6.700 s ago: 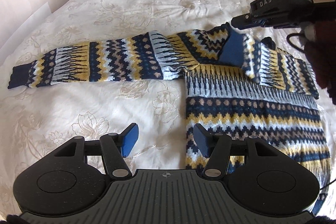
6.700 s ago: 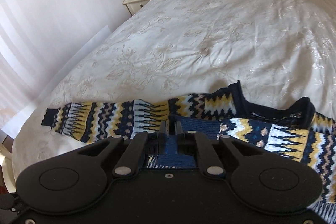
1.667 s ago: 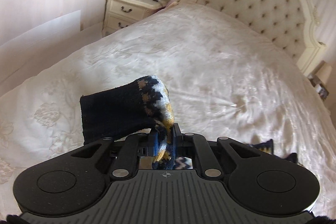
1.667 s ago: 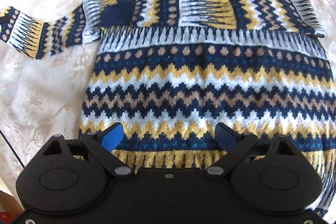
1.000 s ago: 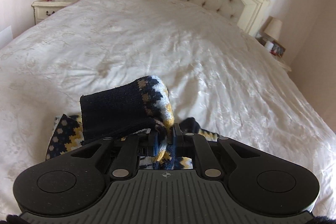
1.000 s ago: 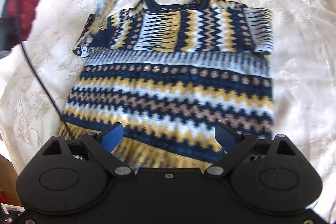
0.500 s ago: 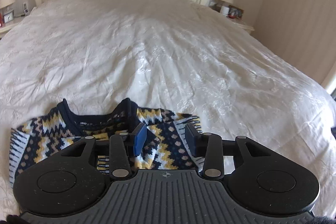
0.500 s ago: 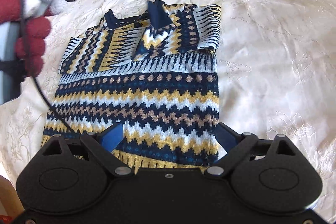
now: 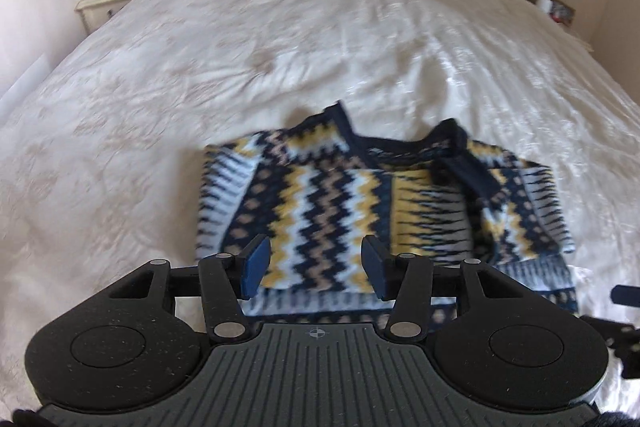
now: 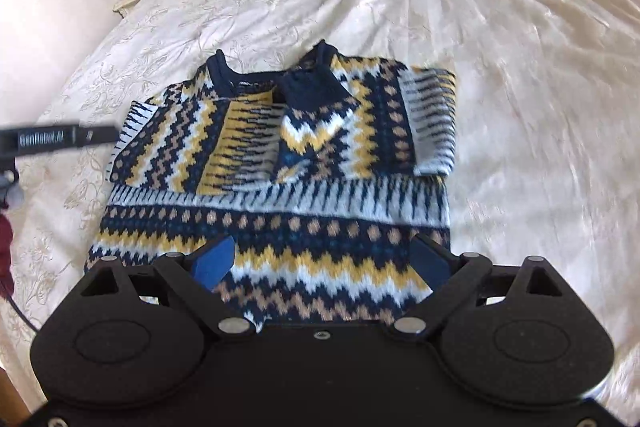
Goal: Fold small clothes
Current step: 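Lift the cuff with the left gripper and fold the sleeve across the body, then lay the cuff on the folded sleeve and open the left gripper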
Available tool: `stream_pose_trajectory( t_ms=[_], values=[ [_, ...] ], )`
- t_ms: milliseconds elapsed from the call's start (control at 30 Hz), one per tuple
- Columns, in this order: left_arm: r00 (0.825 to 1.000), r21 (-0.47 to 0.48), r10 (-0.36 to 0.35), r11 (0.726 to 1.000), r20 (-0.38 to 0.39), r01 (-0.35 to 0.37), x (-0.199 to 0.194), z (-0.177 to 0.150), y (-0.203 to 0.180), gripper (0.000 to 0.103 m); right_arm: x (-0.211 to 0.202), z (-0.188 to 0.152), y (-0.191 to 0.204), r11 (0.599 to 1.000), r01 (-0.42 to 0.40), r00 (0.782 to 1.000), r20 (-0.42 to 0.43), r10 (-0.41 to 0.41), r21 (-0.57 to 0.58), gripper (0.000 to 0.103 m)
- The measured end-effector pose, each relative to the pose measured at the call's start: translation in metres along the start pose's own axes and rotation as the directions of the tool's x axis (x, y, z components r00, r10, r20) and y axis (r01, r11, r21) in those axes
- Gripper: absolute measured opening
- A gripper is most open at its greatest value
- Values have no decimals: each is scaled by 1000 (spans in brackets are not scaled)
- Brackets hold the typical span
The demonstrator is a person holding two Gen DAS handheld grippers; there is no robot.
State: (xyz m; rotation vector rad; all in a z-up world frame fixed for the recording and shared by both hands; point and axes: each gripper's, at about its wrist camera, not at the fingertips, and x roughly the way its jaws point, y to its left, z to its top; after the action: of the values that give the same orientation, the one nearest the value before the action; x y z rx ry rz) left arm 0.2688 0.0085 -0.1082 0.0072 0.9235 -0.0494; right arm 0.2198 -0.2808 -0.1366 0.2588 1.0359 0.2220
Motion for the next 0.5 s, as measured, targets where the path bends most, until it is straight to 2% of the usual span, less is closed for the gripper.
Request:
stream_pose_trajectory(
  t_ms=[133, 400, 500],
  values=[
    [998, -36, 50, 998, -45, -52, 16, 0, 28, 49, 16, 22, 15, 999, 14, 1000, 7, -13, -43, 95],
    [994, -31, 71, 997, -83, -74, 64, 11, 36, 49, 64, 66, 43, 986, 74, 997, -2, -75, -147, 95],
    [979, -40, 125, 990, -161, -133, 93, 6, 46, 49, 87, 80, 48, 979, 109, 994, -7, -112, -171, 95]
  ],
)
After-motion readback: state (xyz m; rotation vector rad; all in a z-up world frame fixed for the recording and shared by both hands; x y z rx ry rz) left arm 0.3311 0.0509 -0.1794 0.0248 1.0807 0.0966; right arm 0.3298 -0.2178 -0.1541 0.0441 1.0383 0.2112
